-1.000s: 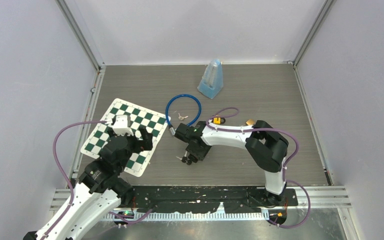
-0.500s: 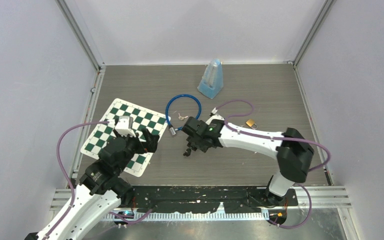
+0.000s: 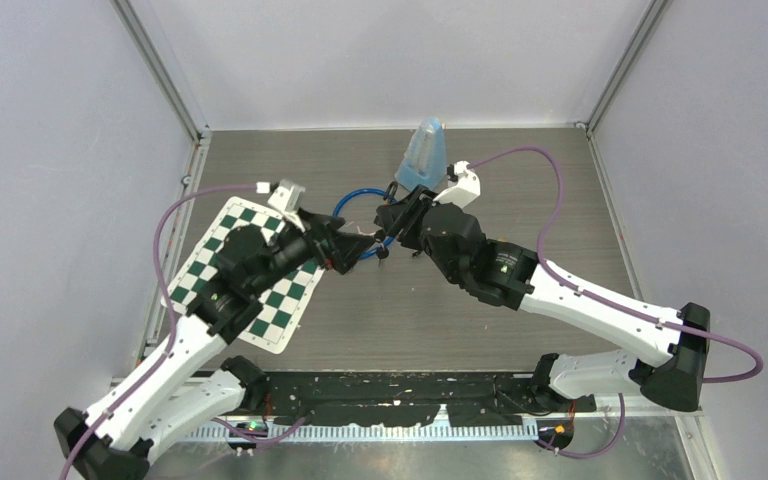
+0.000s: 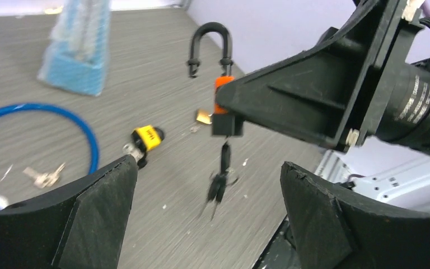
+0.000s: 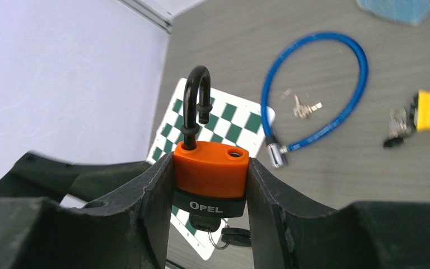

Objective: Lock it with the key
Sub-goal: Pick up the lock from the center of the board.

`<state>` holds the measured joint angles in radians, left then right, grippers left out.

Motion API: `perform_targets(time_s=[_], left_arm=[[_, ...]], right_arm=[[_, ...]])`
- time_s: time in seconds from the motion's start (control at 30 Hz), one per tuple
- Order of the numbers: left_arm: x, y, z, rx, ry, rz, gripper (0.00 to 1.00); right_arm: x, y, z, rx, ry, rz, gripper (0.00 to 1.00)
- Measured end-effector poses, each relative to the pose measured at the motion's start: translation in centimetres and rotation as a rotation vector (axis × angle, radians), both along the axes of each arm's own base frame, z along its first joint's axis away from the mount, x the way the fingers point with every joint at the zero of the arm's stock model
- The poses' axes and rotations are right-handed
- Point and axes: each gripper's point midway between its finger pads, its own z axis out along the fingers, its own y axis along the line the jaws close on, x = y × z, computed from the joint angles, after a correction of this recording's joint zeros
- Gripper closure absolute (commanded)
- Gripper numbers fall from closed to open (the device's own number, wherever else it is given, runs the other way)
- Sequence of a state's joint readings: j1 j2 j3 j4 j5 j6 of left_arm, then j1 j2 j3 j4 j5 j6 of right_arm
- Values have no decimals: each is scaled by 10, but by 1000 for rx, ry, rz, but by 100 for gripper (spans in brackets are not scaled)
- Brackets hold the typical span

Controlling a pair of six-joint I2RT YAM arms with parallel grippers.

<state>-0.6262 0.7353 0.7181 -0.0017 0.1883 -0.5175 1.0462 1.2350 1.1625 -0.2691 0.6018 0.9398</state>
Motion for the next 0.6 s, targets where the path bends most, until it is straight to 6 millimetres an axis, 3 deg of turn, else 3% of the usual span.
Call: perform_targets(time_s=[0.13, 0.27, 0.47, 0.6], left_arm=[[11, -36, 27, -20, -14, -136, 18], [13, -58, 40, -45, -14, -242, 19], [10, -66, 59, -114, -72, -287, 21], [12, -65, 82, -170, -158, -279, 30]], right_arm=[[4, 2, 32, 9, -125, 33, 80], [6, -1, 56, 20, -212, 37, 80], [6, -7, 73, 35, -231, 26, 80], [7, -12, 88, 86, -199, 5, 79]])
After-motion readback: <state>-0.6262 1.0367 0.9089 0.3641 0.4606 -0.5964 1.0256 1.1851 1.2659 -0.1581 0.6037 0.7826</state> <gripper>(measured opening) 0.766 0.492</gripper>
